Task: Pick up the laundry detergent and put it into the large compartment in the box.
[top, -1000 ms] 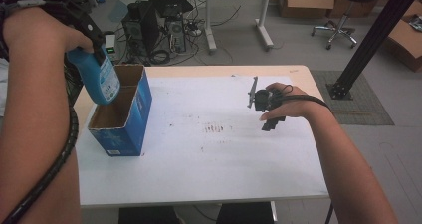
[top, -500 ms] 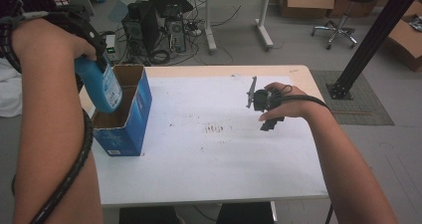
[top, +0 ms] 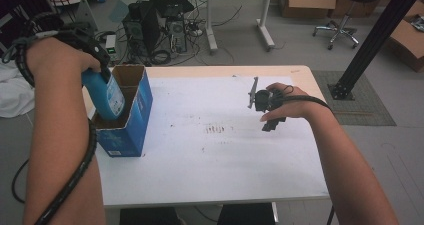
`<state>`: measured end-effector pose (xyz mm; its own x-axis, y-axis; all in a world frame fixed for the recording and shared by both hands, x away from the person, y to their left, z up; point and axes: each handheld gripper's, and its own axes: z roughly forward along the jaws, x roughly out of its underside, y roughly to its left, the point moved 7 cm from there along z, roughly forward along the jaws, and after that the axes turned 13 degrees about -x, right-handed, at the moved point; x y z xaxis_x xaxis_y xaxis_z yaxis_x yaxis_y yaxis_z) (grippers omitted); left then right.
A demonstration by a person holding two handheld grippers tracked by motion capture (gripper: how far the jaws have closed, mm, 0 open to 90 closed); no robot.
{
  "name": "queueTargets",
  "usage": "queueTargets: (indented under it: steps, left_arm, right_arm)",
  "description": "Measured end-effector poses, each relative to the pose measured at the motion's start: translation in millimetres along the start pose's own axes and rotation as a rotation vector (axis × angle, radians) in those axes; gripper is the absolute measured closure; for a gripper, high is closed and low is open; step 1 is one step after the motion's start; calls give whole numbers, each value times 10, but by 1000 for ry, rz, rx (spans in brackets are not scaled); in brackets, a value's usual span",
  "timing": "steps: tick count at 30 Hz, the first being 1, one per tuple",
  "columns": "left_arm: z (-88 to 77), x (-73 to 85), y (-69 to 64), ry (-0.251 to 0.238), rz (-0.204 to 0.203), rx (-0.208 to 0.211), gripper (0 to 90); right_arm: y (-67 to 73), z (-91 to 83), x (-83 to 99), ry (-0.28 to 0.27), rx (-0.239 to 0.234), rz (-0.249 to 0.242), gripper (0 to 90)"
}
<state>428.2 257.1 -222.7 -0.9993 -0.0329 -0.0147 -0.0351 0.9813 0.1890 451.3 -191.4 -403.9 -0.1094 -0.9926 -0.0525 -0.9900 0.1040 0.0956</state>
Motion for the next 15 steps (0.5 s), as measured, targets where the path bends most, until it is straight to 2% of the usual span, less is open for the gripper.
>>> queueTargets:
  steps: [4, 5, 6, 9, 10, 11, 15]
  left_arm:
    - [172, -15, -43, 16, 18, -8, 406]
    - [172, -15, -43, 16, 18, -8, 405]
    - [263, -23, -64, 22, 23, -3, 405]
    - [409, -35, -89, 30, 28, 3, 405]
    - [409, -35, -89, 30, 28, 3, 405]
    - [502, -39, -102, 37, 30, 5, 405]
    - [670, -43, -117, 45, 36, 12, 405]
  right_arm:
    - [-1, 11, 8, 6, -4, 4, 172]
    - [-5, 11, 9, 5, -1, 4, 172]
    - [-3, 10, 9, 4, -2, 4, 172]
    - [1, 9, 10, 2, -2, 4, 172]
    - [1, 9, 10, 2, -2, 4, 172]
    - [2, 14, 17, 2, -1, 5, 172]
    - [-3, 23, 35, 3, -3, 8, 172]
